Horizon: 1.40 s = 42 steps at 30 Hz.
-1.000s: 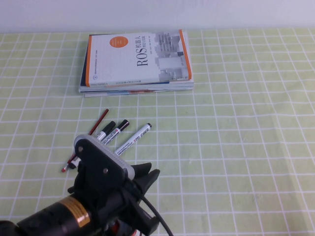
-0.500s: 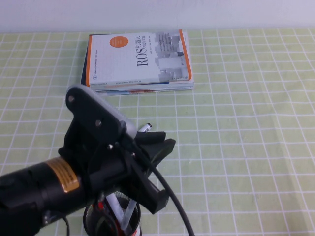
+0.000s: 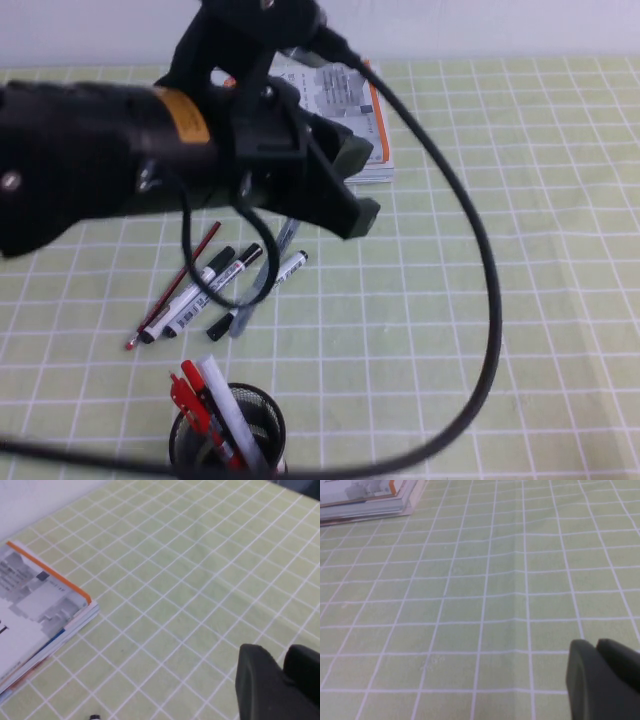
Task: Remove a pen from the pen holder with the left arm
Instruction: Place the pen on the table
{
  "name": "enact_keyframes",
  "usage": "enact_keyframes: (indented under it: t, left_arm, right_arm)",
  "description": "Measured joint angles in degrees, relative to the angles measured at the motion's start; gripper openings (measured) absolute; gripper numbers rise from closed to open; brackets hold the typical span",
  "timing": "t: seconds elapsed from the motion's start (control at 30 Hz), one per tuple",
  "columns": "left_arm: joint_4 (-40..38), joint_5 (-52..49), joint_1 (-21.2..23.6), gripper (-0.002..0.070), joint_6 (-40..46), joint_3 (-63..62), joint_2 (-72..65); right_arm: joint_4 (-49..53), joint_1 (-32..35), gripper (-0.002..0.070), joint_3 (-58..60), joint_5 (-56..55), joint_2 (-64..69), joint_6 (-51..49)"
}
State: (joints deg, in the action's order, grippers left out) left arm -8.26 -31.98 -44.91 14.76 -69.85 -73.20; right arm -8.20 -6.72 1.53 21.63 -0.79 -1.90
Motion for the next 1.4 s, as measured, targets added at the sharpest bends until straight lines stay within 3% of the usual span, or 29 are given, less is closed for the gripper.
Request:
enact_keyframes:
  t: [0.3,0.53,0.93,1.4]
  left_arm:
    - [3.53,-17.78,5.35,0.0068,0.01,-21.29,-18.70]
    - [6.48,-24.54,7.27,0.0068,2.16,-29.19,-31.54]
    - [6.74,-19.04,12.32,0.0068,5.51,-30.05,-39.59]
    - [1.24,-14.88,12.72,0.0068,11.93,-30.14,-47.12]
  right_arm:
    - [0.00,0.00,-0.0013,0.00,0.00,0.00,0.00]
    - [0.00,0.00,-0.0012,0.00,0.00,0.00,0.00]
    - [0.00,0.00,-0.0012,0.00,0.00,0.00,0.00]
    - [0.00,0.00,-0.0012,0.00,0.00,0.00,0.00]
